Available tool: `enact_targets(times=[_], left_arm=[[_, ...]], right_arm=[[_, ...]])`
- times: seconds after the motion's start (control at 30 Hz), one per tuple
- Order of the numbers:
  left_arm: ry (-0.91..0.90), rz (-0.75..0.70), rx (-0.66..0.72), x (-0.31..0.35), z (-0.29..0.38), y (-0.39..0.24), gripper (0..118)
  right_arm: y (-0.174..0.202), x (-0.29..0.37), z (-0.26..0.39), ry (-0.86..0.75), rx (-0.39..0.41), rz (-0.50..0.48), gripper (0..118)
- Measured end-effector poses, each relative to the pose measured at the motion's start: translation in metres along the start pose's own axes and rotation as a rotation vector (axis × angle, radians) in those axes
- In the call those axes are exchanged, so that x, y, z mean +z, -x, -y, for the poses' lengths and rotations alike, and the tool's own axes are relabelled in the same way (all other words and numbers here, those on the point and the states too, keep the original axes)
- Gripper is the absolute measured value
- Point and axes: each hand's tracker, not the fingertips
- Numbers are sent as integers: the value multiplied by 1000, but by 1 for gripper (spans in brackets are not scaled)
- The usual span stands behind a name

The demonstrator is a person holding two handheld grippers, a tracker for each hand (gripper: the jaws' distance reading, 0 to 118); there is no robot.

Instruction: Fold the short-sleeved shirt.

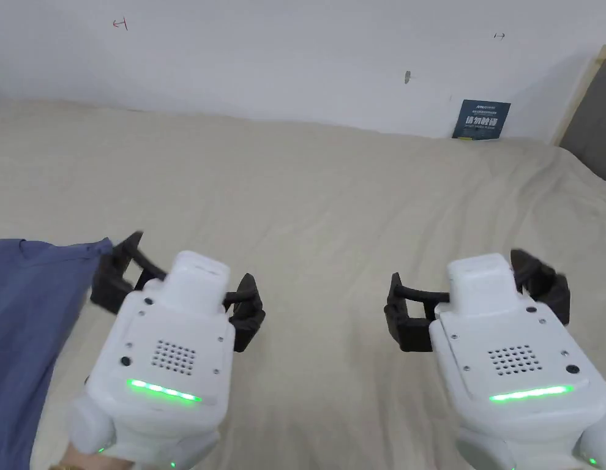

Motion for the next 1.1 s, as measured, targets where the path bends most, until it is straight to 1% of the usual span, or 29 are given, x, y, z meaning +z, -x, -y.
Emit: enact_targets(times=[0.07, 0.1, 0.17, 0.2, 0.23, 0.27, 0.3, 0.33, 0.37, 0.43, 0.47, 0.53, 0.57, 0.6, 0.67, 0.7, 0.73, 0.77, 0.8, 0.83, 0.87, 0.93, 0.97, 1.0, 1.03, 1.07, 1.1], left_arm=[[-133, -27, -432, 2, -10, -9, 118], [-207, -37, -659, 2, -12, -14, 118], [-339, -15, -1037, 3, -10, -21, 118], [-401, 5, -1171, 3, -4, -23, 118], [-448, 16, -1265, 4, -2, -26, 118], [-497, 40, -1321, 5, 1, -27, 118], [-522, 77, -1319, 8, 1, -27, 118], [-530, 93, -1312, 9, 4, -26, 118], [-516, 85, -1276, 10, 3, -24, 118], [-510, 76, -1194, 10, -1, -18, 118], [-490, 67, -1109, 9, -4, -12, 118], [-401, 68, -851, 5, -17, 3, 118], [-333, 67, -635, 2, -26, 15, 118], [-276, 56, -454, -2, -31, 26, 118], [-188, 13, -118, -8, -33, 44, 118], [-153, 3, 33, -11, -31, 51, 118], [-122, -5, 157, -9, -33, 52, 118], [-83, -29, 274, -10, -29, 54, 118], [-64, -44, 350, -10, -24, 54, 118], [-56, -42, 449, -8, -17, 54, 118], [-58, -28, 539, -5, -14, 51, 118], [-18, -24, 670, -4, -4, 48, 118], [-8, -23, 712, -3, 1, 46, 118], [-5, -25, 725, -3, 4, 43, 118], [-4, -27, 710, -2, 7, 40, 118], [-5, -22, 698, -1, 9, 37, 118], [-3, -19, 686, 0, 10, 36, 118]], right_arm=[[4, 0, -9, -80, 347, 28, 118], [7, 1, -12, -150, 550, -8, 118], [14, 1, -10, -241, 932, -35, 118], [17, 2, -7, -275, 1104, -61, 118], [20, 3, -2, -300, 1262, -91, 118], [22, 4, 3, -336, 1402, -109, 118], [20, 4, 12, -365, 1506, -137, 118], [20, 4, 14, -387, 1550, -152, 118], [20, 5, 16, -402, 1574, -163, 118], [16, 6, 4, -369, 1479, -183, 118], [14, 6, -7, -318, 1359, -196, 118], [9, 4, -30, -223, 1032, -230, 118], [3, 2, -42, -165, 802, -251, 118], [-4, -1, -51, -121, 593, -262, 118], [-18, -7, -59, -48, 211, -277, 118], [-21, -5, -62, -30, 63, -267, 118], [-24, -8, -58, -10, -74, -247, 118], [-26, -9, -53, 13, -198, -234, 118], [-25, -9, -46, 14, -246, -243, 118], [-24, -11, -36, 29, -304, -220, 118], [-22, -10, -28, 28, -337, -203, 118], [-15, -6, -15, 32, -358, -136, 118], [-11, -4, -9, 34, -388, -119, 118], [-9, -3, -4, 43, -421, -113, 118], [-9, -2, 2, 54, -462, -130, 118], [-9, -2, 7, 67, -482, -143, 118], [-6, -2, 10, 76, -486, -135, 118]])
